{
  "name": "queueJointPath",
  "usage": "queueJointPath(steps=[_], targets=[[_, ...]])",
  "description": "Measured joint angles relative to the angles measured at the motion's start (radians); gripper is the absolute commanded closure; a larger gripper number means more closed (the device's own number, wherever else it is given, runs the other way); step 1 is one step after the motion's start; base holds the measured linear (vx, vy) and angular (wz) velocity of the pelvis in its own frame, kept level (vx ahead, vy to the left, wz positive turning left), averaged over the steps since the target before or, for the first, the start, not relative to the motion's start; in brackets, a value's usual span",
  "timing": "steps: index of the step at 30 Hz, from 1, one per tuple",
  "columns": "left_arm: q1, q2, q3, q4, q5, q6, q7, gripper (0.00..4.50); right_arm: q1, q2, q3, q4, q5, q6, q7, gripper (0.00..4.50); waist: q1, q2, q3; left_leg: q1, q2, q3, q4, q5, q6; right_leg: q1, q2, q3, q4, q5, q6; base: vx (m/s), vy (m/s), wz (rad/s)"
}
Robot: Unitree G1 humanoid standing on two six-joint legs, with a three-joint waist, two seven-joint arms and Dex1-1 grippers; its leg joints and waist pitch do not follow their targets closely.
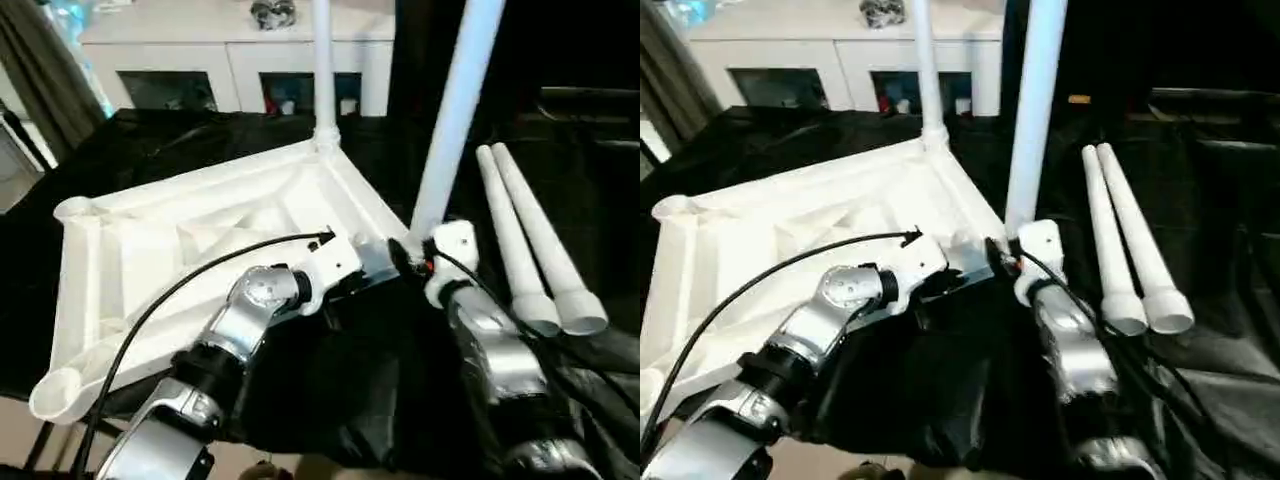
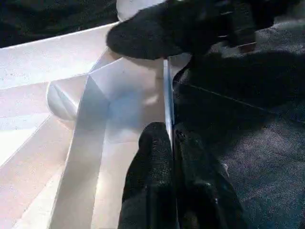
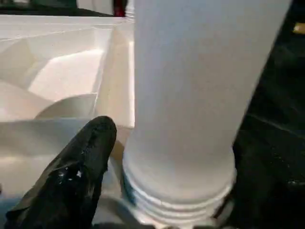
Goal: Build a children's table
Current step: Rotate table base
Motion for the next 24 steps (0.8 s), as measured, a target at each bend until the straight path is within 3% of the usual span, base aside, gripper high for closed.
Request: queueJointPath(steps=[4,10,14,17,21,24], targets=[[-0.003,-0.044,0.032,0.005,-0.063,-0.023,0.021,3.78,0.081,-0.047,0.000,-0.110,0.002,0.012,0.056,0.67,0.003,0.000,0.001,-0.003,0.000,0.000,0.001,0.001,0.002,-0.001,0.000,0.000,0.000,-0.001,0.002,0.000,0.000,0.00],[-0.060,-0.015,0.135,0.035,-0.102,-0.045,0.114,3.33,0.173,-0.129,-0.002,-0.229,0.070,0.034,0.178,0.67,-0.020,0.000,0.001,-0.004,0.002,-0.001,0.001,0.003,0.005,-0.004,0.003,0.000,0.001,-0.001,0.003,0.000,0.000,0.00],[-0.071,0.062,0.222,0.035,-0.131,-0.045,0.188,3.33,0.190,-0.166,0.003,-0.318,0.121,0.068,0.278,0.67,-0.026,-0.002,0.003,-0.003,0.002,-0.002,0.001,0.003,0.005,-0.004,0.003,-0.001,0.001,-0.002,0.004,0.000,0.000,0.00],[-0.064,0.161,0.266,0.010,-0.114,-0.014,0.272,3.33,0.209,-0.199,0.037,-0.385,0.150,0.125,0.353,0.67,-0.024,-0.011,0.005,-0.004,0.003,-0.003,0.002,0.003,0.005,-0.004,0.003,-0.002,0.002,-0.002,0.004,0.000,0.000,0.00],[-0.031,0.313,0.332,-0.011,-0.052,0.046,0.355,3.59,0.212,-0.215,0.081,-0.386,0.146,0.196,0.379,0.67,-0.028,-0.016,0.006,-0.004,0.003,-0.002,0.002,0.002,0.003,-0.004,0.003,-0.002,0.001,-0.002,0.004,0.000,0.000,0.00],[0.009,0.386,0.343,-0.017,-0.011,0.090,0.387,3.71,0.201,-0.211,0.118,-0.367,0.114,0.230,0.369,0.96,-0.022,-0.027,0.004,-0.004,0.003,-0.002,0.002,0.002,0.002,-0.004,0.003,-0.002,0.002,-0.002,0.004,0.000,0.000,0.00]])
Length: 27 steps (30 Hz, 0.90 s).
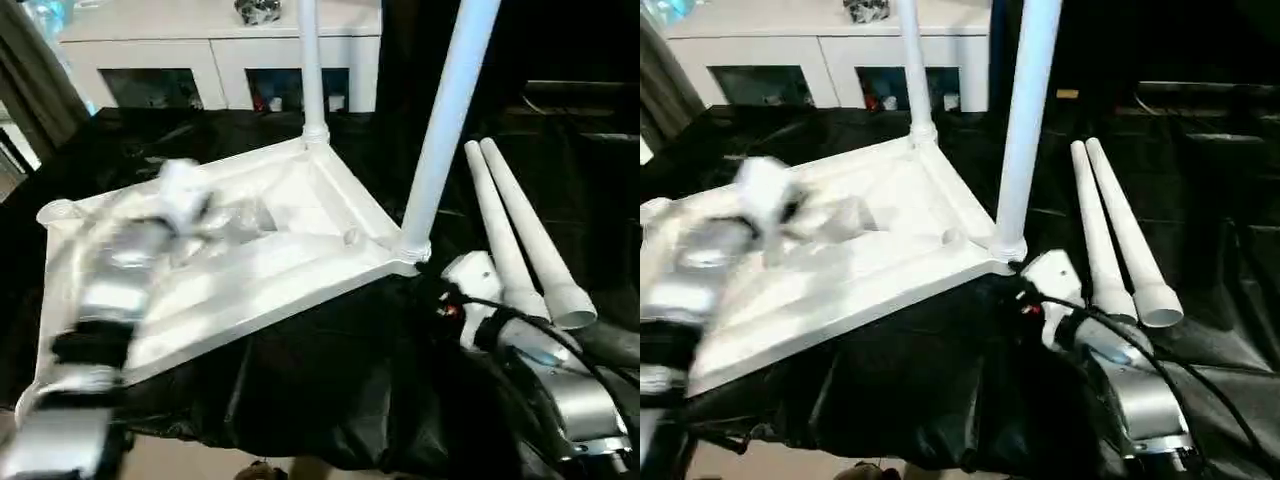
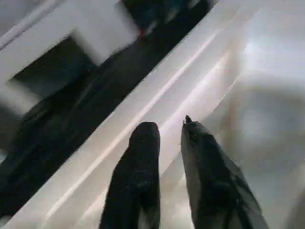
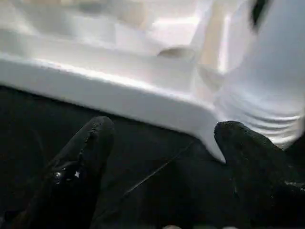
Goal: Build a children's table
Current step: Rotate table base
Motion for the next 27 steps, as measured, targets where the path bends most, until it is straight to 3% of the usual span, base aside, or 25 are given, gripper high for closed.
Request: queueJointPath(steps=[3,5,9,13,19,27], targets=[[0.023,0.047,-0.011,0.033,0.020,0.020,0.011,4.09,-0.004,0.000,0.034,0.004,-0.013,0.035,0.004,1.33,0.016,-0.011,-0.001,0.000,0.000,0.000,0.001,0.000,0.000,0.001,0.000,0.000,0.000,0.000,0.000,0.000,0.000,0.00],[0.024,0.076,-0.029,0.083,0.032,0.024,-0.001,4.11,-0.009,0.004,0.056,0.004,-0.025,0.051,0.010,1.39,0.019,-0.015,0.000,0.000,0.000,0.000,0.001,0.000,0.000,0.001,0.000,0.001,0.000,0.000,0.000,0.000,0.000,0.00],[0.024,0.092,-0.080,0.154,0.065,0.020,-0.037,4.48,-0.038,0.024,0.088,0.022,-0.041,0.069,0.003,1.79,0.022,-0.017,0.000,0.000,0.000,0.000,0.002,0.000,-0.001,0.002,-0.001,0.001,0.001,0.001,0.000,0.000,0.000,0.00],[0.020,0.094,-0.097,0.170,0.078,0.021,-0.089,4.50,-0.082,0.052,0.102,0.065,-0.059,0.076,-0.020,2.07,0.020,-0.018,0.000,0.002,0.000,0.000,0.001,0.000,-0.001,0.001,0.000,0.001,0.004,0.001,-0.001,0.000,0.000,0.00],[-0.009,0.135,-0.184,0.205,0.086,0.048,-0.300,4.50,-0.169,0.087,0.121,0.185,-0.093,0.074,-0.067,2.58,0.013,-0.017,0.000,0.004,0.000,0.000,0.001,0.001,-0.002,0.002,0.000,0.003,0.005,0.002,-0.002,0.000,0.000,0.00],[0.049,0.203,-0.241,0.025,0.028,0.085,-0.646,4.50,-0.241,0.108,0.114,0.335,-0.113,0.029,-0.099,3.31,0.013,-0.013,-0.001,0.006,-0.001,0.001,0.001,0.001,-0.002,0.002,0.000,0.005,0.005,0.001,-0.002,0.000,0.000,0.00]])
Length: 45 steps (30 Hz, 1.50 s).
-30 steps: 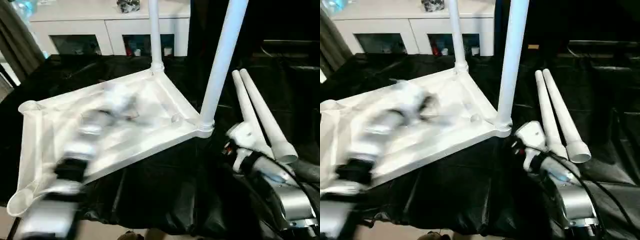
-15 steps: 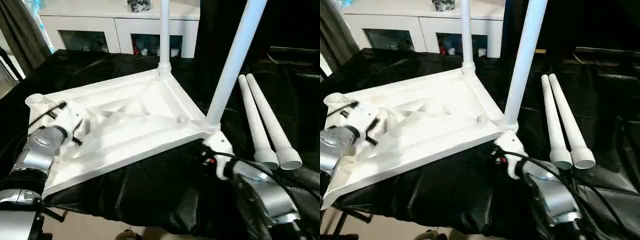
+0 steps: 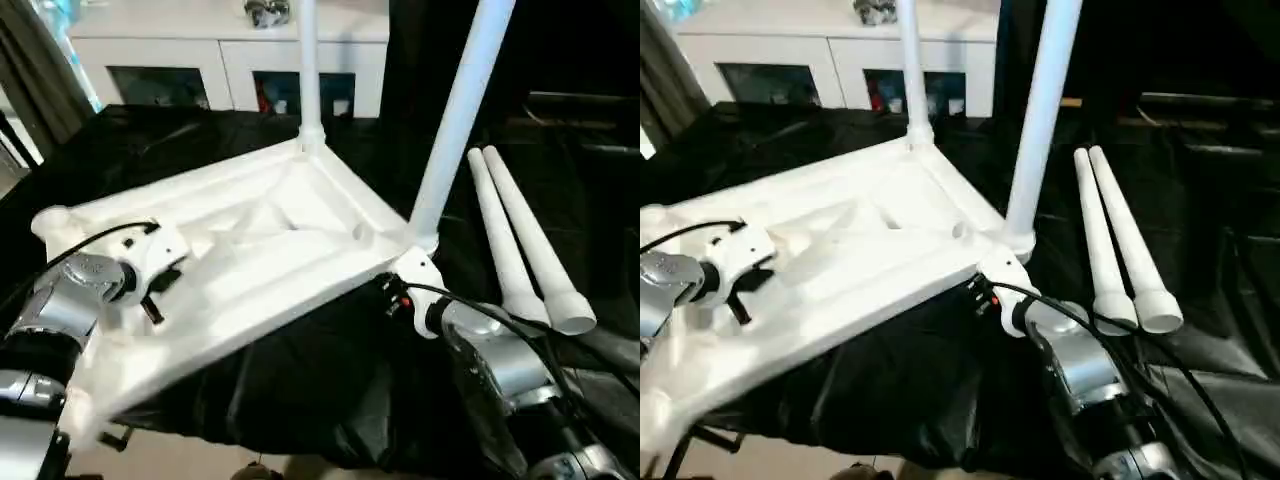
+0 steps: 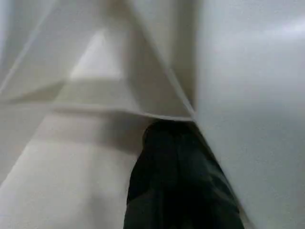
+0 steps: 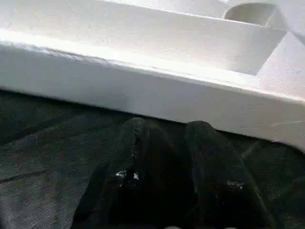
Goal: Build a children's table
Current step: Rotate table base, then pick table leg
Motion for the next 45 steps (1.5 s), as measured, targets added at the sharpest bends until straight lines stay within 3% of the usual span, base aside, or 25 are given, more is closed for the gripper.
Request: queueJointPath(steps=[5,13,20,25,30,34,38,41,42,45], targets=[[0.061,-0.019,-0.045,-0.179,-0.102,0.056,-0.178,4.50,-0.072,0.022,-0.016,0.117,-0.014,-0.031,-0.028,3.80,0.000,-0.001,0.000,0.001,0.000,0.001,0.000,0.000,0.000,0.000,0.000,0.002,0.002,0.001,-0.001,0.000,0.000,0.00],[0.073,-0.116,-0.086,-0.270,-0.139,0.071,-0.202,4.50,-0.141,0.097,-0.016,0.230,-0.028,-0.067,-0.056,4.35,-0.022,-0.002,0.001,0.002,0.001,0.001,-0.001,0.002,-0.003,-0.004,0.001,0.002,0.007,0.002,-0.003,0.000,0.000,0.00],[-0.034,-0.237,-0.087,-0.086,-0.051,-0.013,0.043,4.50,-0.185,0.114,-0.020,0.270,-0.043,-0.114,-0.088,4.43,-0.024,-0.006,0.003,0.001,0.001,0.001,0.000,0.002,-0.003,-0.003,0.001,0.002,0.007,0.003,-0.004,0.000,0.000,0.00],[-0.114,-0.265,-0.089,0.057,-0.002,-0.083,0.219,4.50,-0.185,0.118,-0.029,0.260,-0.047,-0.132,-0.093,4.43,-0.024,-0.005,0.003,0.000,0.001,0.000,0.000,0.002,-0.003,-0.004,0.002,0.000,0.007,0.004,-0.004,0.000,0.000,0.00],[-0.173,-0.274,-0.089,0.164,0.035,-0.179,0.347,4.50,-0.178,0.105,-0.063,0.155,-0.047,-0.123,-0.177,4.43,-0.019,-0.002,0.004,-0.002,0.001,-0.001,0.001,0.002,-0.003,-0.003,0.001,0.000,0.004,0.004,-0.004,0.000,0.000,0.00],[-0.178,-0.275,-0.078,0.211,0.053,-0.242,0.416,4.50,-0.170,0.072,-0.132,0.063,-0.033,-0.031,-0.208,4.43,-0.013,-0.001,0.005,-0.002,0.001,-0.001,0.001,0.002,-0.003,-0.003,0.002,0.000,0.003,0.004,-0.004,0.000,0.000,0.00],[-0.159,-0.293,-0.012,0.152,-0.009,-0.249,0.419,4.50,-0.139,0.052,-0.196,-0.027,0.010,0.061,-0.207,4.27,0.000,0.004,0.005,-0.002,0.001,-0.001,0.001,0.002,-0.003,-0.003,0.002,0.000,0.003,0.004,-0.004,0.000,0.000,0.00],[-0.089,-0.300,0.045,-0.028,-0.096,-0.217,0.388,4.30,-0.136,0.033,-0.221,-0.100,0.008,0.169,-0.245,4.08,0.001,0.017,0.004,-0.002,0.001,0.000,0.002,0.002,-0.003,-0.003,0.001,0.000,0.003,0.004,-0.004,0.000,0.000,0.00],[-0.039,-0.312,0.072,-0.150,-0.158,-0.182,0.360,4.17,-0.136,0.018,-0.247,-0.131,-0.001,0.239,-0.281,3.98,0.003,0.025,0.003,-0.001,0.000,0.000,0.002,0.002,-0.003,-0.001,0.001,0.000,0.002,0.003,-0.004,0.000,0.000,0.00],[0.026,-0.317,0.077,-0.304,-0.233,-0.113,0.319,4.01,-0.126,-0.005,-0.277,-0.164,-0.017,0.315,-0.318,3.73,0.002,0.034,0.003,0.000,0.001,0.000,0.001,0.002,-0.003,-0.002,0.001,0.000,0.004,0.003,-0.003,0.000,0.000,0.00]])
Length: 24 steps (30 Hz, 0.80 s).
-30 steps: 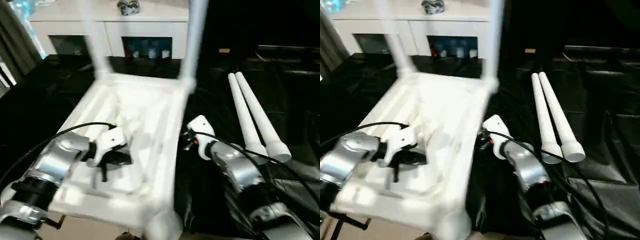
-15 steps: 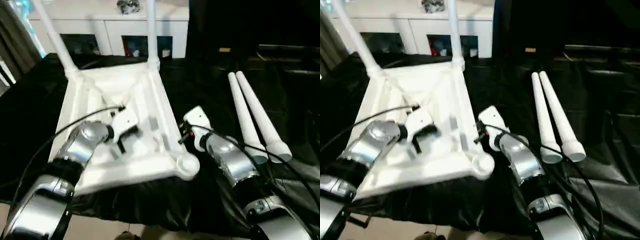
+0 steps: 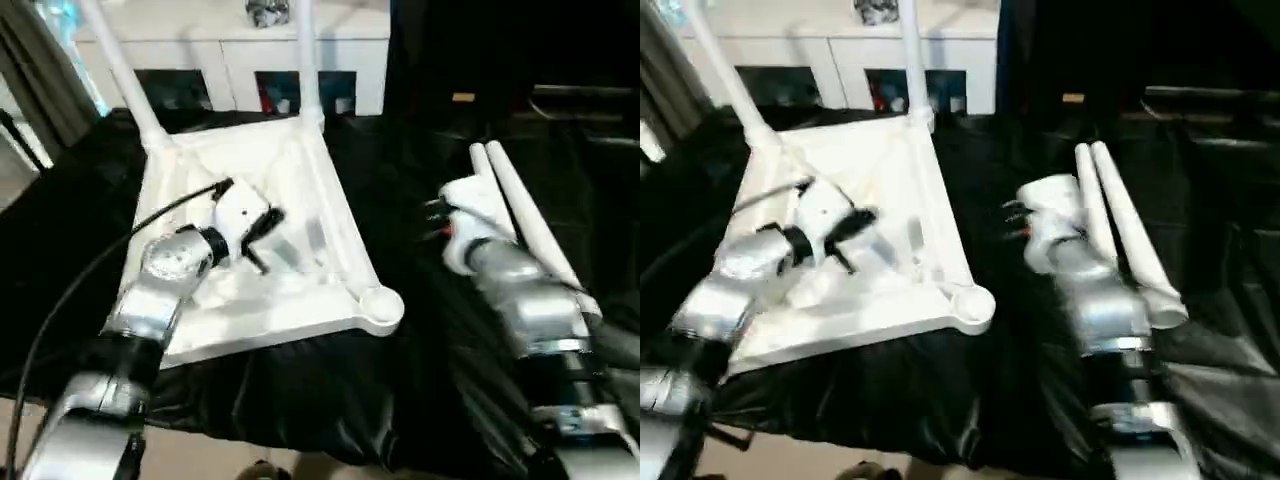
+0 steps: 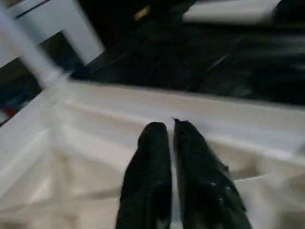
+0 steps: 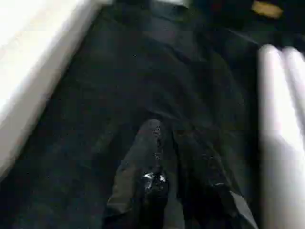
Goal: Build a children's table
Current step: Pick table leg
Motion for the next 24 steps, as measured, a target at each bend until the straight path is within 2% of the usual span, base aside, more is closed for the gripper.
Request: queueJointPath(steps=[1,3,6,9,11,14,24], targets=[[0.030,-0.003,0.000,-0.059,-0.021,0.032,-0.011,3.82,0.001,0.000,-0.009,-0.005,0.001,0.019,-0.003,3.63,-0.001,0.002,0.000,0.000,0.000,0.000,-0.001,0.000,0.000,0.000,0.000,0.000,0.000,0.000,0.000,0.000,0.000,0.00],[0.081,-0.038,-0.027,-0.167,-0.065,0.082,-0.033,3.73,0.001,-0.012,-0.034,-0.008,0.002,0.047,-0.013,3.57,-0.002,0.004,0.000,0.000,0.000,0.000,0.000,0.000,0.000,0.000,0.000,0.000,0.000,0.000,0.000,0.000,0.000,0.00],[0.090,-0.054,-0.050,-0.202,-0.084,0.116,-0.034,3.40,-0.016,-0.020,-0.040,-0.002,0.004,0.058,-0.027,3.25,-0.009,0.003,0.001,0.001,0.000,0.000,0.000,0.000,0.000,-0.001,0.000,0.000,0.002,0.000,0.001,0.000,0.000,0.00],[0.109,-0.059,-0.053,-0.251,-0.084,0.149,-0.028,3.26,-0.046,-0.038,-0.053,0.035,0.004,0.092,-0.052,3.11,-0.014,0.003,0.001,0.001,0.000,0.000,0.000,0.000,0.000,-0.001,0.000,0.000,0.002,0.001,0.001,0.000,0.000,0.00],[0.118,-0.059,-0.055,-0.275,-0.085,0.175,-0.029,3.11,-0.058,-0.043,-0.060,0.044,0.003,0.109,-0.065,2.86,-0.016,0.003,0.001,0.000,0.000,0.000,0.000,0.000,0.000,-0.001,0.000,0.000,0.002,0.001,0.001,0.000,0.000,0.00],[0.128,-0.050,-0.067,-0.332,-0.091,0.230,-0.031,2.83,-0.064,-0.049,-0.066,0.060,0.001,0.130,-0.073,2.67,-0.018,0.003,0.001,0.000,0.000,0.000,0.000,0.000,0.000,-0.001,0.000,0.001,0.001,0.000,0.002,0.000,0.000,0.00],[0.151,-0.006,-0.113,-0.410,-0.094,0.310,-0.072,1.93,-0.104,-0.095,-0.072,0.141,0.004,0.178,-0.064,1.79,-0.025,0.003,0.000,-0.001,0.000,0.001,0.001,0.000,0.000,-0.001,0.000,0.001,0.000,-0.001,0.004,0.000,0.000,0.00]])
